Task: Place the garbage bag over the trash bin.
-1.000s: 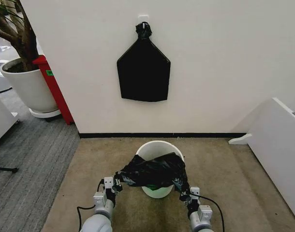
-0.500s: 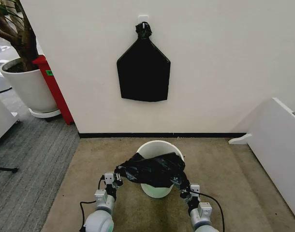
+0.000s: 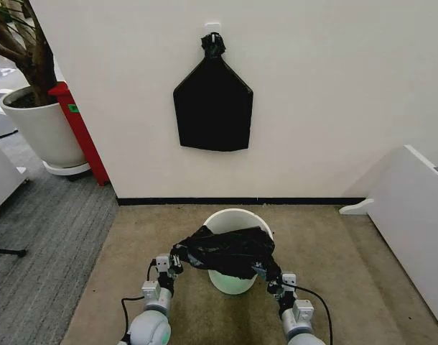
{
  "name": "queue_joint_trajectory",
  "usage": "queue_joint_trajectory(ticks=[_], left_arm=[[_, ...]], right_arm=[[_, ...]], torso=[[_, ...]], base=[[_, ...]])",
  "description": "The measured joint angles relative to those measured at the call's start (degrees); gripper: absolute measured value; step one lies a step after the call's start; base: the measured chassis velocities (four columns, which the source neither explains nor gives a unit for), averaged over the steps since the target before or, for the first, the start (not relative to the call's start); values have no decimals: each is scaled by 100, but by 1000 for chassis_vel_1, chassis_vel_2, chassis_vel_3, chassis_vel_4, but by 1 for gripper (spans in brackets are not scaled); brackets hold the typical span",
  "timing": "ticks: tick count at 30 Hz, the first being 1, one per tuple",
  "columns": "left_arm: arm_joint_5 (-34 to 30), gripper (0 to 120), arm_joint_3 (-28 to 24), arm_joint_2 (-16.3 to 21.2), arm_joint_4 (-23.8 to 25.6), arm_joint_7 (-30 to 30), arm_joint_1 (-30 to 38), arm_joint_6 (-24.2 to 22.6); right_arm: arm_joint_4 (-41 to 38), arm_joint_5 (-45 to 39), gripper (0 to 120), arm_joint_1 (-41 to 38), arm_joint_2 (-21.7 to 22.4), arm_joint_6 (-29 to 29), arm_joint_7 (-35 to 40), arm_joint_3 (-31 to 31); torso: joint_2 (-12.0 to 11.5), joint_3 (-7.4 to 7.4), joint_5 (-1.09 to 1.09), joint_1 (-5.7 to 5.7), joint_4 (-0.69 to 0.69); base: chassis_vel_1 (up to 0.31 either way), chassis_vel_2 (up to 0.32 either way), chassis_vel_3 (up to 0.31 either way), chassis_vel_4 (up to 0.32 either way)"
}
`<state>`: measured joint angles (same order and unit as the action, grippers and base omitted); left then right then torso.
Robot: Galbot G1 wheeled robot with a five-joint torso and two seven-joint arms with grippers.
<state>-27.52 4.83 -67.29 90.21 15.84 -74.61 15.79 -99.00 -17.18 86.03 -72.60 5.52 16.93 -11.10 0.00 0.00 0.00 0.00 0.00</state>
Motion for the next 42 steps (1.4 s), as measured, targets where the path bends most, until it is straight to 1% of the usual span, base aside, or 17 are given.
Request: queue_joint_trajectory(ticks=[2,5,6,7,11,12,13,15,17,18,19,20,22,26,27,30,42], left_arm=[[44,28,19,35,107,-28,-47,17],[141,41,69,95,251,-98,-114,51],[141,41,69,95,251,-98,-114,51],[183,44,82,108,282,-118,-131,61],[339,63,128,180,501,-216,-276,121],[354,66,138,196,557,-223,-315,122],[354,66,138,196,557,-223,-315,122],[385,76,151,219,647,-236,-379,125],[426,83,159,234,686,-255,-420,144],[453,86,163,239,700,-267,-438,162],[487,91,169,243,727,-283,-464,185],[487,91,169,243,727,-283,-464,185],[512,98,180,259,815,-293,-529,201],[535,100,222,335,1078,-294,-734,214],[535,100,222,335,1078,-294,-734,214],[552,100,239,395,1265,-300,-878,215],[631,100,261,441,1686,-287,-1251,215]], right_arm=[[-149,50,0,84,24,-59,4,-17],[-326,124,14,170,42,-98,22,-59],[-326,124,14,170,42,-98,22,-59],[-376,156,17,189,43,-117,38,-78],[-619,253,35,301,49,-223,116,-145],[-676,278,40,339,52,-243,117,-152],[-676,278,40,339,52,-243,117,-152],[-771,321,49,405,56,-268,117,-152],[-824,356,57,440,58,-287,117,-142],[-842,387,58,455,58,-295,118,-135],[-863,431,65,477,56,-298,119,-124],[-863,431,65,477,56,-298,119,-124],[-914,480,73,525,58,-298,127,-95],[-1093,529,90,657,81,-300,146,-57],[-1093,529,90,657,81,-300,146,-57],[-1221,601,98,743,100,-302,183,-52],[-1651,723,100,1171,189,-343,274,-45]], torso=[[0,0,0,0,0],[0,0,0,0,0],[0,0,0,0,0],[0,0,0,0,0],[0,0,0,0,0],[0,0,0,0,0],[0,0,0,0,0],[0,0,0,0,0],[0,0,0,0,0],[0,0,0,0,0],[0,0,0,0,0],[0,0,0,0,0],[0,0,-1,0,0],[0,0,0,0,0],[0,0,0,0,0],[0,0,0,0,0],[1,-1,0,0,0]], base=[[0,0,0,0],[0,0,0,0],[0,0,0,0],[0,0,0,0],[0,0,0,0],[0,0,0,0],[0,0,0,0],[0,0,0,0],[0,0,0,0],[0,0,0,0],[0,0,0,0],[0,0,0,0],[0,0,0,0],[0,0,0,0],[0,0,0,0],[0,0,0,0],[0,0,0,0]])
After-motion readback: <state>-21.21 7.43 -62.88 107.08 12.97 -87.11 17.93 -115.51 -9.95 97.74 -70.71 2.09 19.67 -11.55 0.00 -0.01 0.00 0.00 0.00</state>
